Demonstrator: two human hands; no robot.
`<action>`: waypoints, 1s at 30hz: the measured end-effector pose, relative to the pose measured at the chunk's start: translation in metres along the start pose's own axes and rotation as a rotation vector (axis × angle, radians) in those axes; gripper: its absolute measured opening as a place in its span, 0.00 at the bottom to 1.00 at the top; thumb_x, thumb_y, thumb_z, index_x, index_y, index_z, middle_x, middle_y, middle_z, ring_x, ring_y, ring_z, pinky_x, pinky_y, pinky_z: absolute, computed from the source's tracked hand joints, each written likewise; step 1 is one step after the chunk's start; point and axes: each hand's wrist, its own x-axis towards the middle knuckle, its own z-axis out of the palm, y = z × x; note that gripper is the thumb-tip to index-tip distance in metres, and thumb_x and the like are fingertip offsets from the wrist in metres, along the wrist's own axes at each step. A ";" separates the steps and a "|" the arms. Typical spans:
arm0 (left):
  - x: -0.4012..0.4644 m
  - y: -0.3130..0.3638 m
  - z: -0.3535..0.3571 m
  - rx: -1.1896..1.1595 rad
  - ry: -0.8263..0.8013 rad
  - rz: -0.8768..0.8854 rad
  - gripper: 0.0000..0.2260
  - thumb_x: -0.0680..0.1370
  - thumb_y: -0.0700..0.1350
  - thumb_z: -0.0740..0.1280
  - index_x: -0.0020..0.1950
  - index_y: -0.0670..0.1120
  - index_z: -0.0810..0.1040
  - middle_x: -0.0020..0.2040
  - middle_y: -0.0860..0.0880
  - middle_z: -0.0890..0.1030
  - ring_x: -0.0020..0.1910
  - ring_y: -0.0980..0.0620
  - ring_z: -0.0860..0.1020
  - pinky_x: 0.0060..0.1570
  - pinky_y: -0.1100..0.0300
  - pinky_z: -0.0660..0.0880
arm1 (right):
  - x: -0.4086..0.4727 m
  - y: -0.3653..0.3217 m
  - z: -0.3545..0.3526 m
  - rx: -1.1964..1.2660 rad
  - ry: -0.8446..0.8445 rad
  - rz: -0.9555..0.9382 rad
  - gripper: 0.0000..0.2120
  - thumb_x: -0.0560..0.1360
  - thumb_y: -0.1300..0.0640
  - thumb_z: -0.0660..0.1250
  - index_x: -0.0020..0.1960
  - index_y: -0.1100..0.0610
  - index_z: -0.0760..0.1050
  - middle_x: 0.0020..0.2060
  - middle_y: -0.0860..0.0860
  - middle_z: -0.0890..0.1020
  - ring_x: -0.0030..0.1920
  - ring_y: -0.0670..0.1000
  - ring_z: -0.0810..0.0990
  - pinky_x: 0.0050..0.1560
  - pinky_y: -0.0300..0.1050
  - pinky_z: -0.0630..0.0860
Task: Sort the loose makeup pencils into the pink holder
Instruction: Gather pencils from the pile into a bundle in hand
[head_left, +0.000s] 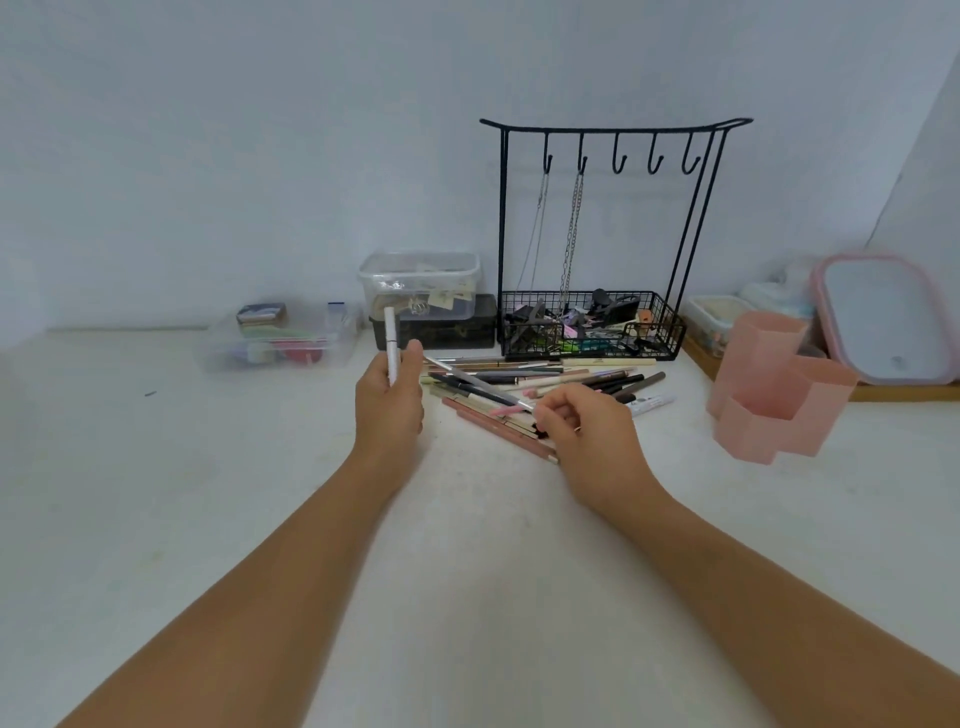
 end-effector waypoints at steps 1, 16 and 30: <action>-0.001 0.000 0.002 -0.026 -0.029 -0.027 0.13 0.83 0.55 0.65 0.48 0.45 0.73 0.30 0.51 0.65 0.26 0.55 0.61 0.23 0.62 0.60 | 0.000 0.000 -0.002 0.090 0.011 0.024 0.05 0.80 0.59 0.67 0.46 0.55 0.80 0.37 0.48 0.83 0.36 0.43 0.78 0.37 0.33 0.73; -0.014 0.001 0.027 -0.047 -0.574 -0.244 0.05 0.80 0.44 0.69 0.47 0.44 0.79 0.31 0.51 0.75 0.20 0.59 0.59 0.19 0.67 0.54 | 0.018 -0.001 -0.031 0.893 -0.021 0.305 0.05 0.80 0.62 0.67 0.51 0.62 0.81 0.34 0.51 0.79 0.33 0.45 0.76 0.39 0.37 0.76; -0.015 0.005 0.032 -0.096 -0.408 -0.235 0.16 0.83 0.55 0.63 0.39 0.50 0.66 0.25 0.54 0.62 0.20 0.57 0.56 0.18 0.65 0.53 | 0.010 0.005 -0.014 0.141 -0.109 0.000 0.11 0.72 0.53 0.77 0.51 0.54 0.80 0.36 0.50 0.83 0.32 0.43 0.76 0.34 0.36 0.73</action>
